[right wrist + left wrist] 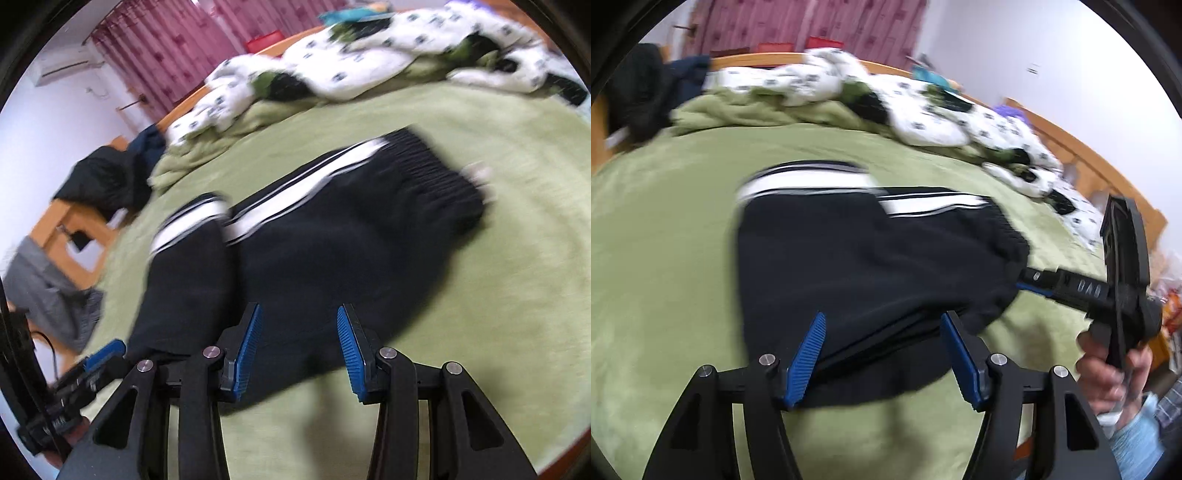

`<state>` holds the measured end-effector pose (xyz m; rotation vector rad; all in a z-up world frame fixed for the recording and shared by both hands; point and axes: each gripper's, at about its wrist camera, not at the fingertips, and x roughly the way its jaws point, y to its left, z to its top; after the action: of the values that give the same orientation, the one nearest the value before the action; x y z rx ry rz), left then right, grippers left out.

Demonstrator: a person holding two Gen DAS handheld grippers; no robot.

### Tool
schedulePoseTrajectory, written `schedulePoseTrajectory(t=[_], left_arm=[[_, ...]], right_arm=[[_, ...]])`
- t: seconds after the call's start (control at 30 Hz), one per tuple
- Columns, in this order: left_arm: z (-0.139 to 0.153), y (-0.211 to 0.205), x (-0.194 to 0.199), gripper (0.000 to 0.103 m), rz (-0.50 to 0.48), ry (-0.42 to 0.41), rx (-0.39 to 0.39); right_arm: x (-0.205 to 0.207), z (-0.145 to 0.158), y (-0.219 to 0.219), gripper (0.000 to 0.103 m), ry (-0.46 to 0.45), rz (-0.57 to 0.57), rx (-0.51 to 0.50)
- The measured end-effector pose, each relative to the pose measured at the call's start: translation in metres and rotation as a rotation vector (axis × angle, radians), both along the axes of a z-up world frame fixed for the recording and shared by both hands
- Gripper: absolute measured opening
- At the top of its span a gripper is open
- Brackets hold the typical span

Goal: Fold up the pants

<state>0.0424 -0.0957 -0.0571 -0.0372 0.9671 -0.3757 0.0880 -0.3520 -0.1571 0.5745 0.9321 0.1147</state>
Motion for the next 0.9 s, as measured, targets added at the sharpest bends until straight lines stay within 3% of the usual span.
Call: schedulePoseTrajectory(t=[0.2,0.3,0.33,0.37,0.43,0.63,0.8,0.9], left_arm=[[-0.046,0.067,-0.013,0.065,0.168,0.144,-0.11],[-0.07,0.077,-0.015,0.065,0.178,0.182,-0.236],[-0.076,0.077,-0.014,0.065,0.184,0.194,-0.269],[-0.082,0.077,-0.014,0.065,0.196,0.199,-0.295],[-0.086,0.072,-0.015,0.066,0.209,0.162,-0.332],[-0.091,0.03,-0.004,0.067,0.208,0.099,-0.202],[-0.088,0.011,-0.006,0.067,0.204,0.058,-0.074],[-0.083,-0.001,-0.005,0.067,0.153,0.049,-0.039]], right_arm=[[0.044,-0.022,0.05,0.05,0.08,0.137,0.014],[0.069,-0.043,0.056,0.05,0.147,0.169,0.141],[0.074,-0.048,0.058,0.048,0.162,0.177,0.174],[0.079,-0.05,0.059,0.031,0.163,0.192,0.206],[0.08,-0.042,0.062,0.023,0.128,0.21,0.2],[0.076,0.017,0.049,0.018,-0.041,0.264,0.196],[0.061,0.056,0.031,0.017,-0.169,0.277,0.043],[0.051,0.073,-0.001,0.016,-0.236,0.216,-0.063]])
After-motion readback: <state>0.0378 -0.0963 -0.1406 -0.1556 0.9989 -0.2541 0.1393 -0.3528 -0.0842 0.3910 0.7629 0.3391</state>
